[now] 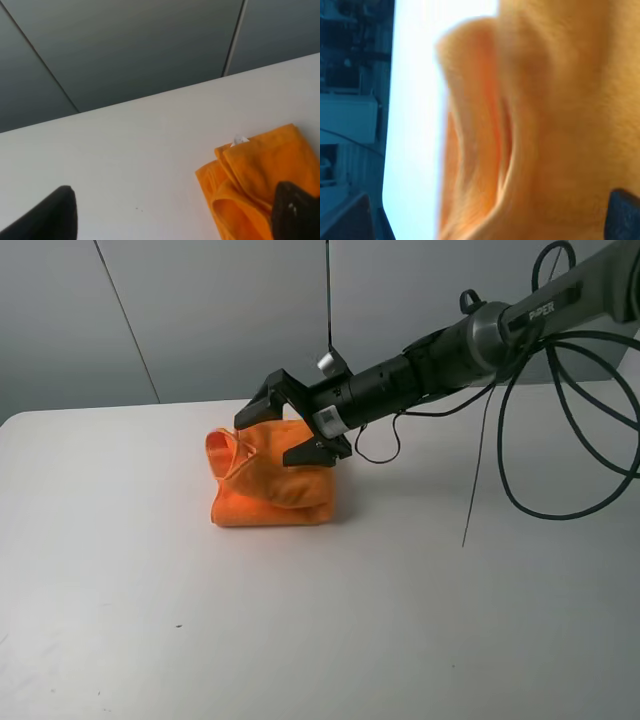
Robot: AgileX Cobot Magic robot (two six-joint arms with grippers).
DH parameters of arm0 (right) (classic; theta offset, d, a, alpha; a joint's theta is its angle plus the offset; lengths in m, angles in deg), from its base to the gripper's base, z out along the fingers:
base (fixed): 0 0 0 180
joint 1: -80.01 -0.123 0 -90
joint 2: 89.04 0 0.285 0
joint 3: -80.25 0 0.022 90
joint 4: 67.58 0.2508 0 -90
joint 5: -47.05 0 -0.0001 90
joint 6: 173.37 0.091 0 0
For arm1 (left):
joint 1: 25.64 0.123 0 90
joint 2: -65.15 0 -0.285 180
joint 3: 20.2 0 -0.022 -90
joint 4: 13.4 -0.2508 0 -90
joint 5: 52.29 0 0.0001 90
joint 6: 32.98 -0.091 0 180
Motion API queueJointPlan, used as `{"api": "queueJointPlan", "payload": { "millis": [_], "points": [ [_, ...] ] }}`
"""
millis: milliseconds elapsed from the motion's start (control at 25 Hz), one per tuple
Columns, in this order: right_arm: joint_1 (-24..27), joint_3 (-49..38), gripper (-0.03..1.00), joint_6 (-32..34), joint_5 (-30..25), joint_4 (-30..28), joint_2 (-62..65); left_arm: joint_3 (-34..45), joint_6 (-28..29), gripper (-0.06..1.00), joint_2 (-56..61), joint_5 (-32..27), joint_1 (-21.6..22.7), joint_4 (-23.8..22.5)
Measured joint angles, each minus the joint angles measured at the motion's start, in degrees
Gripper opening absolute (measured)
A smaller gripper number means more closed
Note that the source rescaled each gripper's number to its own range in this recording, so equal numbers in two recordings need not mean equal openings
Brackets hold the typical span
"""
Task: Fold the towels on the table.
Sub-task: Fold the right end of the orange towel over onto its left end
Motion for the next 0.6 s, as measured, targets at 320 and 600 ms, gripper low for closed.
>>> {"api": "queueJointPlan", "payload": {
  "millis": [320, 600],
  "points": [
    [-6.8, 0.1, 1.00, 0.4, -0.1, -0.1, 2.0, 0.0, 0.2, 1.00, 0.0, -1.2, 0.0, 0.0],
    [-10.3, 0.1, 1.00, 2.2, 2.2, -1.8, 2.0, 0.0, 0.2, 1.00, 0.0, -3.2, 0.0, 0.1]
  ]
}}
